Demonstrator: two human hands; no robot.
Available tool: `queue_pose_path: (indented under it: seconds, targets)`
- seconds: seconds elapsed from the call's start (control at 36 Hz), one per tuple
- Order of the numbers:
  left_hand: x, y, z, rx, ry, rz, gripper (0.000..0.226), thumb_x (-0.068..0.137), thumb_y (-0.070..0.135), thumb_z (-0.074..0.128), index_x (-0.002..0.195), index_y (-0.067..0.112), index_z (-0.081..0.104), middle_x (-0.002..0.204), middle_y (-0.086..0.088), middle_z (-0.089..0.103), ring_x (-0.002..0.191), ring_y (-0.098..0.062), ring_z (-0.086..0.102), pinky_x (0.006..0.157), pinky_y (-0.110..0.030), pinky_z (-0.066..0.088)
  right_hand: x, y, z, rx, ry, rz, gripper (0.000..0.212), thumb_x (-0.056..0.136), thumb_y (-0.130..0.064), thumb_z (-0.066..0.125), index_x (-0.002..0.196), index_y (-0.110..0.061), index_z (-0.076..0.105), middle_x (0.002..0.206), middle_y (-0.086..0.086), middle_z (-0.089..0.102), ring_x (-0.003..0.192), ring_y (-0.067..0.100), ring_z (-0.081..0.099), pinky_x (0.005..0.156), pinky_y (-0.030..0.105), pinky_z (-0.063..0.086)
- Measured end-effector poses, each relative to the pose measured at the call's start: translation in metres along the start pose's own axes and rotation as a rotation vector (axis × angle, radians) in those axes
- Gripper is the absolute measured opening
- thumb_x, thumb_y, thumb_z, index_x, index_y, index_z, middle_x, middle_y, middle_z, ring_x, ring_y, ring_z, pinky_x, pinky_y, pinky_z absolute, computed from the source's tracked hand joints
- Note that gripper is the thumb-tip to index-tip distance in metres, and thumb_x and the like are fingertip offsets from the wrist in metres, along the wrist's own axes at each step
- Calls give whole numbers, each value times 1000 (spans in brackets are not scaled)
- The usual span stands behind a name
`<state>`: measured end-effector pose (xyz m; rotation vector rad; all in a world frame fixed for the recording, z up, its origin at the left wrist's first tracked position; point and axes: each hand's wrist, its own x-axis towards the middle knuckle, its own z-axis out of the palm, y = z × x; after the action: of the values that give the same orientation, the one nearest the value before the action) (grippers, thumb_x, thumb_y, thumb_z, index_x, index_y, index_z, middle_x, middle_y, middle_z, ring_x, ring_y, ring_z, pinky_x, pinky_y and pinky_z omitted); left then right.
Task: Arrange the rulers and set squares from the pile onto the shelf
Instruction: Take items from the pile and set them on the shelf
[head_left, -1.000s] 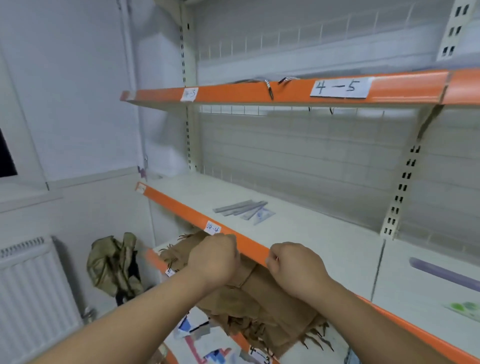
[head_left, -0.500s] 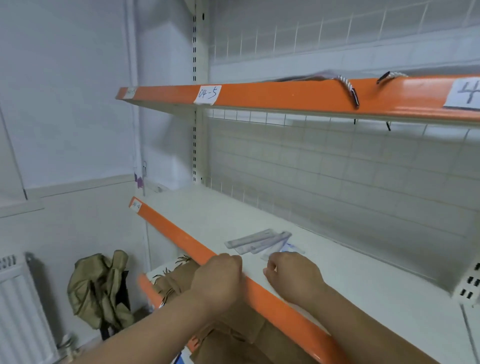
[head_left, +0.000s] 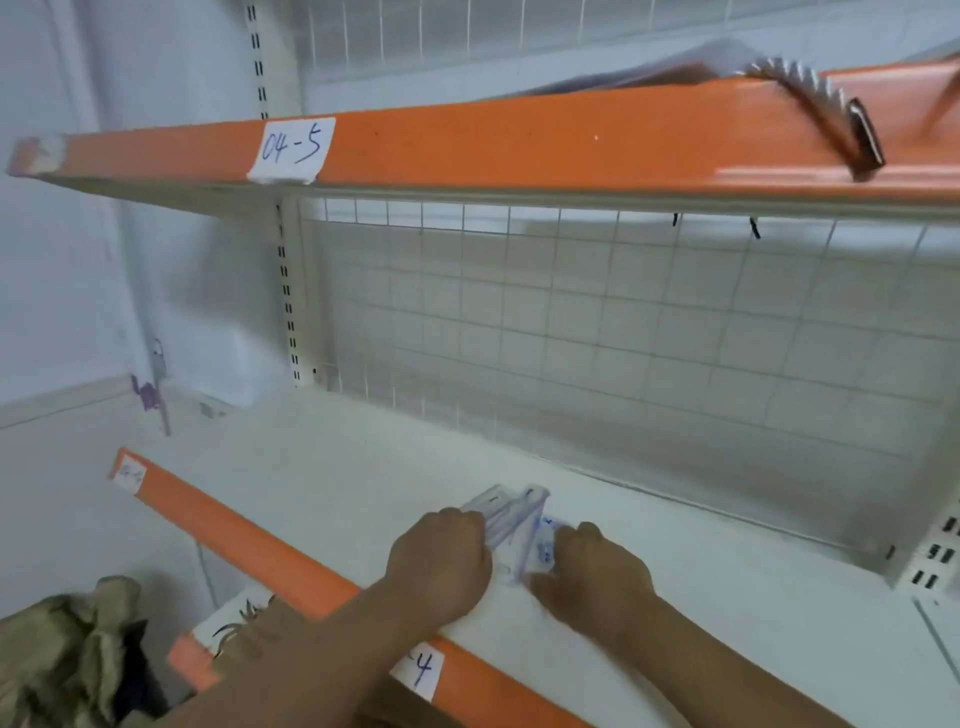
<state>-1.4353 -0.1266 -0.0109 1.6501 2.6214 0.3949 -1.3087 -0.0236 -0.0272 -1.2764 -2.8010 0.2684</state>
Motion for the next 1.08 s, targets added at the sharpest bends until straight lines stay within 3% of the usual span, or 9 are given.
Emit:
queue_pose_path:
  seconds: [0.17, 0.33, 0.44, 0.56, 0.67, 0.78, 0.86, 0.94, 1.08]
  targets:
    - [24, 8, -4, -2, -20, 155, 28, 97, 20, 37, 118, 17, 55, 116, -6, 57, 106, -23, 57, 80, -29, 44, -1, 17, -11, -46, -77, 125, 29, 89, -25, 45, 116, -17, 53, 118, 5, 47, 107, 25, 58, 81, 29, 45]
    - [36, 6, -3, 11, -41, 257, 24, 99, 20, 33, 111, 15, 53, 117, -7, 54, 103, -24, 57, 74, -27, 40, 1, 24, -22, -55, -77, 288, 11, 86, -26, 52, 92, -17, 55, 109, 6, 54, 100, 22, 56, 75, 25, 41]
    - [42, -3, -5, -12, -70, 306, 17, 96, 17, 33, 81, 25, 29, 116, -7, 55, 101, -25, 57, 77, -32, 45, 11, 16, -17, 5, -22, 382, 35, 90, -39, 50, 115, -14, 54, 120, 6, 50, 113, 24, 51, 84, 30, 43]
    - [48, -10, -3, -3, -66, 318, 15, 95, 15, 32, 87, 24, 41, 113, -4, 56, 99, -24, 58, 71, -31, 42, 18, 15, -12, 37, -42, 485, 30, 89, -27, 52, 115, -12, 55, 121, 8, 54, 112, 25, 54, 82, 28, 43]
    - [54, -13, 2, 6, -71, 282, 25, 97, 18, 32, 105, 13, 55, 113, -4, 57, 103, -23, 57, 71, -27, 38, 24, 19, -12, 66, -81, 529, 8, 88, -22, 55, 88, -14, 52, 116, 10, 60, 108, 26, 57, 75, 25, 41]
    - [57, -14, 4, -5, -77, 279, 24, 96, 18, 34, 106, 14, 56, 114, -2, 57, 104, -22, 56, 71, -27, 37, 26, 28, -7, 79, -53, 564, 31, 87, -13, 54, 64, -17, 33, 97, 9, 54, 88, 24, 49, 71, 24, 36]
    - [58, -13, 5, -18, -95, 285, 25, 95, 19, 36, 106, 16, 58, 114, -1, 57, 104, -21, 56, 75, -27, 42, 22, 28, -10, 64, -23, 537, 9, 88, -11, 50, 83, -12, 43, 105, 9, 54, 98, 27, 53, 74, 27, 38]
    - [58, -11, 4, -18, -109, 290, 25, 97, 23, 37, 109, 16, 58, 114, -2, 57, 106, -21, 56, 79, -29, 44, 22, 26, -9, 51, 38, 425, 30, 87, -15, 50, 118, -14, 50, 119, 9, 48, 111, 27, 49, 88, 31, 45]
    - [54, -9, 2, 11, -96, 305, 25, 99, 26, 36, 107, 13, 56, 114, -3, 56, 106, -21, 56, 81, -31, 45, 26, 17, -4, 80, 61, 356, 29, 93, -35, 48, 118, -22, 56, 121, 7, 44, 117, 27, 41, 95, 32, 42]
